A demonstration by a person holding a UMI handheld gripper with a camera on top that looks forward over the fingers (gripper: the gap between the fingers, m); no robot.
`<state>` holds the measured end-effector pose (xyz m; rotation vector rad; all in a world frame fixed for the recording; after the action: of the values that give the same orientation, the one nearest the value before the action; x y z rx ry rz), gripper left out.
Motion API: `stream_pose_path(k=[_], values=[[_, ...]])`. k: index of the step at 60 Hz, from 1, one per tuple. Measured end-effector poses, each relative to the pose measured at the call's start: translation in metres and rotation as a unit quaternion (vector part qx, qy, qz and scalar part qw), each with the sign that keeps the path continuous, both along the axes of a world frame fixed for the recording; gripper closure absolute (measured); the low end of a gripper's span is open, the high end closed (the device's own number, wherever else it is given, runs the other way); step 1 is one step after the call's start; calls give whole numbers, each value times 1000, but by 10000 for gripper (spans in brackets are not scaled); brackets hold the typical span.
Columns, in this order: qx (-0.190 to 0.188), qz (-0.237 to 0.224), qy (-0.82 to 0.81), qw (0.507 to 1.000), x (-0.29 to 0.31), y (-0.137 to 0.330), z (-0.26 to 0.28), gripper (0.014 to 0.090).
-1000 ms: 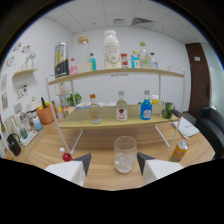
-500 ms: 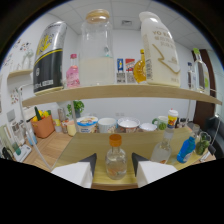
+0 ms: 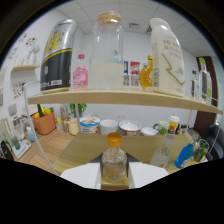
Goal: Make me a cup of Vodka Sunrise.
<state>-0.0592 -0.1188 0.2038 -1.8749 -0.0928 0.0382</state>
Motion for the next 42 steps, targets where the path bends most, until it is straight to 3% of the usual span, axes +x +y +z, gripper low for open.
stream_pose_path(k=[19, 32, 42], values=[[19, 13, 30, 999, 3, -72, 30, 689], [-19, 17, 36, 999, 4, -134, -10, 690], [-34, 12, 45, 998, 0, -131, -46, 689]])
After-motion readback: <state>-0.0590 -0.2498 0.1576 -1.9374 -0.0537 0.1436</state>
